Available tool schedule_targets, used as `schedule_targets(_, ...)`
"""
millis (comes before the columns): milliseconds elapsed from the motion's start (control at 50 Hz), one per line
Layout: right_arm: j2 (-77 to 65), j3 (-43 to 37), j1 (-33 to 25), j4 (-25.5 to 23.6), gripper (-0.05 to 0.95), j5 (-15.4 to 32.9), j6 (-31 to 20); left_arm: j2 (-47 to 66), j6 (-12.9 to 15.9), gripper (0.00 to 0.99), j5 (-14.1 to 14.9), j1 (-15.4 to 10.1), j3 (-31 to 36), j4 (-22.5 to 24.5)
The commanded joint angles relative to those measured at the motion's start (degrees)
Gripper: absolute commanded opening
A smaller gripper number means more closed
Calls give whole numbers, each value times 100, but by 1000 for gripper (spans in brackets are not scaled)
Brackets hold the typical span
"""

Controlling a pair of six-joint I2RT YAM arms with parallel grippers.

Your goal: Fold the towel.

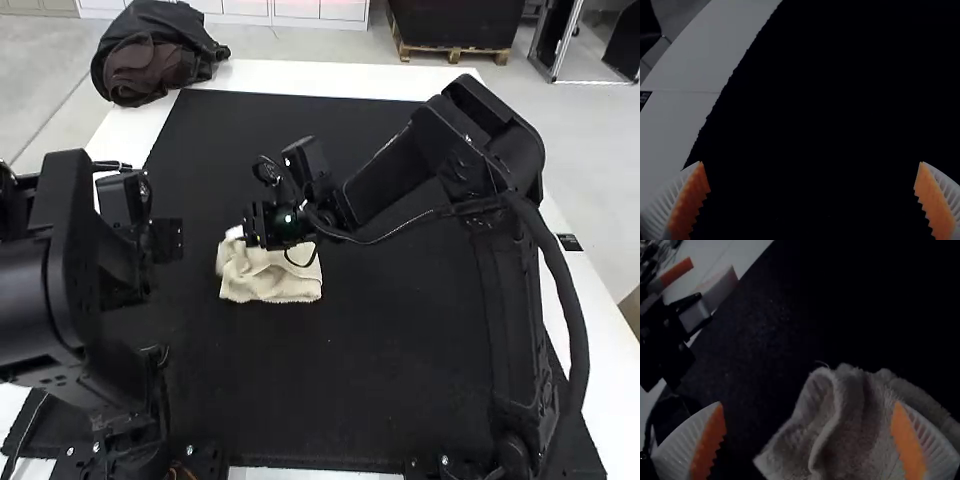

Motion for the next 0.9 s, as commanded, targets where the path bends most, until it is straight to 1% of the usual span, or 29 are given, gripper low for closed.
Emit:
schedule_targets(0,15,296,14,49,821,-216,203,33,58,961,51,66,-5,40)
schedule_targets(80,-64,402,-12,22,856,-243,195,33,58,961,42,40,-5,40)
schedule_targets(220,-249,393,-214,22,852,-234,195,33,49,961,42,31,-5,48)
schedule_targets(240,-266,376,-249,14,838,-234,195,33,49,961,42,31,-5,48)
schedule_targets(300,-345,305,-337,22,648,-243,195,33,49,961,42,31,-5,40)
schedule_targets(380,-565,103,-469,102,238,-278,151,33,58,961,51,40,-5,48)
schedule_targets(400,-635,24,-495,216,102,-260,142,33,58,961,51,40,-5,48)
schedule_targets(420,-679,-46,-504,304,7,-243,142,33,58,961,51,49,-5,48)
schedule_targets(440,-714,-99,-504,409,-26,-234,151,33,58,961,51,49,-5,48)
schedule_targets(480,-767,-205,-522,567,-21,-243,203,33,58,961,51,49,-5,57)
schedule_targets(620,-750,-556,-513,620,-21,-454,168,42,58,961,51,31,-5,92)
schedule_targets(880,-521,-1171,-513,1279,-21,-761,107,33,58,961,86,57,3,119)
